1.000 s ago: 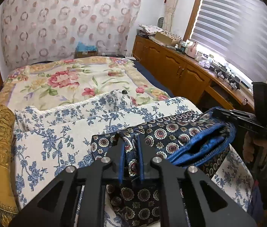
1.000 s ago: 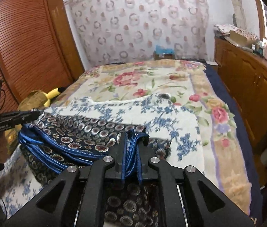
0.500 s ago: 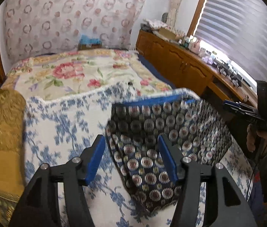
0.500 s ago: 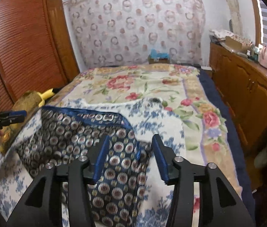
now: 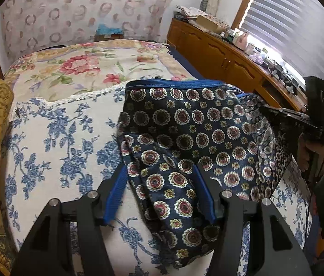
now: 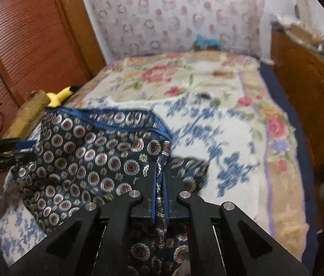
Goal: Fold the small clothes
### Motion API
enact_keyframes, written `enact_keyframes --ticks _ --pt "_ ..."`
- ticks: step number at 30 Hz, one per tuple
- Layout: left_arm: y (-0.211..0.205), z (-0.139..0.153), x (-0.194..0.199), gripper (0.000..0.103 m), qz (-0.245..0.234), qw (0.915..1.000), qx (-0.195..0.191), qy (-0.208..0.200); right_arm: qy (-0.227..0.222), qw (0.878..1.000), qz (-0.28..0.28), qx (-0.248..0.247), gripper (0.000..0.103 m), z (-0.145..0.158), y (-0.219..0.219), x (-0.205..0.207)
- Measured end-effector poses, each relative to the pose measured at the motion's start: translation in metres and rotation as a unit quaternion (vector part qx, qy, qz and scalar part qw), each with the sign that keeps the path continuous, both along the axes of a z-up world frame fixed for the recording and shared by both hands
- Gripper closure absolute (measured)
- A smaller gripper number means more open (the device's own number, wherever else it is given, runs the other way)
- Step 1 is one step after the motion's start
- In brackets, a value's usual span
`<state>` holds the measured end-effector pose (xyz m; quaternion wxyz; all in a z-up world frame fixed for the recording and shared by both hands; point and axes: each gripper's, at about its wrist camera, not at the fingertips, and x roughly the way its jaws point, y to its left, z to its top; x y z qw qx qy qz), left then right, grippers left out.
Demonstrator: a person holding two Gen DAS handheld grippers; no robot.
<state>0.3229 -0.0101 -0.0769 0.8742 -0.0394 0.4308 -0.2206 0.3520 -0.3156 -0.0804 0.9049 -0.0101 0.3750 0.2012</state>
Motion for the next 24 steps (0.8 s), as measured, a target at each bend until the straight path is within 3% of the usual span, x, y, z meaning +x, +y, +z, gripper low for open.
enact_keyframes --ticks 3,10,11,13,15,20,22,24 --pt "0.002 0.003 -0.003 0.045 -0.001 1.0 -0.005 -0.008 -0.032 0.998 -0.048 -0.024 0.102 0.006 -0.006 -0.004" --pt "-0.001 -0.002 0.001 0.048 -0.009 0.9999 0.002 -0.01 -0.009 0.998 -0.054 -0.035 0.101 -0.002 -0.009 0.0" --pt "-0.002 -0.004 0.004 0.054 -0.008 0.9999 0.007 -0.01 -0.006 0.998 -0.054 -0.03 0.098 -0.002 -0.01 0.001" --pt "-0.003 -0.006 0.01 0.088 -0.015 0.9999 0.001 -0.003 -0.01 0.998 -0.06 -0.025 0.095 0.001 -0.011 -0.001" --pt "-0.002 -0.004 0.009 0.1 -0.017 0.9998 -0.009 -0.012 -0.013 0.998 -0.056 -0.021 0.09 0.003 -0.011 -0.003" --pt "0.009 0.012 0.004 0.1 0.019 0.9986 -0.008 -0.049 -0.015 0.998 -0.053 -0.02 0.065 0.007 -0.011 -0.01" --pt "0.008 0.01 0.005 0.092 0.022 0.9987 0.007 -0.045 -0.008 0.998 -0.054 -0.018 0.054 0.007 -0.01 -0.012" --pt "0.007 0.007 0.008 0.081 0.028 0.9986 0.022 -0.039 0.006 0.999 -0.046 -0.016 0.051 0.004 -0.008 -0.012"
